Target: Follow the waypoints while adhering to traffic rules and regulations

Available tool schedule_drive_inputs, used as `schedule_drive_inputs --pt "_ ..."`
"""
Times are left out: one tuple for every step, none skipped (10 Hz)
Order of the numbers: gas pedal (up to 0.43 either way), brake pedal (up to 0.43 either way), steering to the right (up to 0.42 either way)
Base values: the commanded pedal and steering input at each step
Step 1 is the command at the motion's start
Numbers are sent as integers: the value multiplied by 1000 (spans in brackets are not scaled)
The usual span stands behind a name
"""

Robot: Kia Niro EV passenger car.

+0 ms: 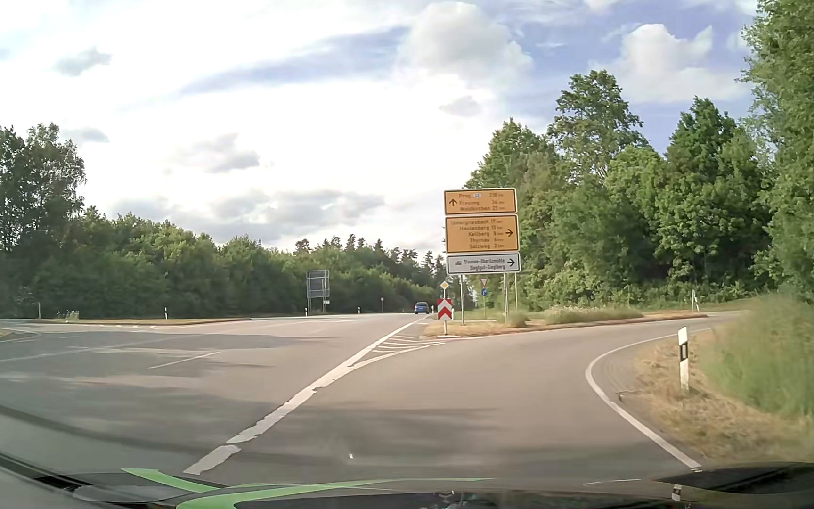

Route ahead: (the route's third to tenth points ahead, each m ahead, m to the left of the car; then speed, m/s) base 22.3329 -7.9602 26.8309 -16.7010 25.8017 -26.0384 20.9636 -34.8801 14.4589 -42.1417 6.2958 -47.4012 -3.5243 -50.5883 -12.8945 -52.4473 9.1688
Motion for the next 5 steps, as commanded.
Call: schedule_drive_inputs --pt "39 0 41" --pt "8 0 47" --pt "0 0 54" --pt "0 0 63" --pt "0 0 73"
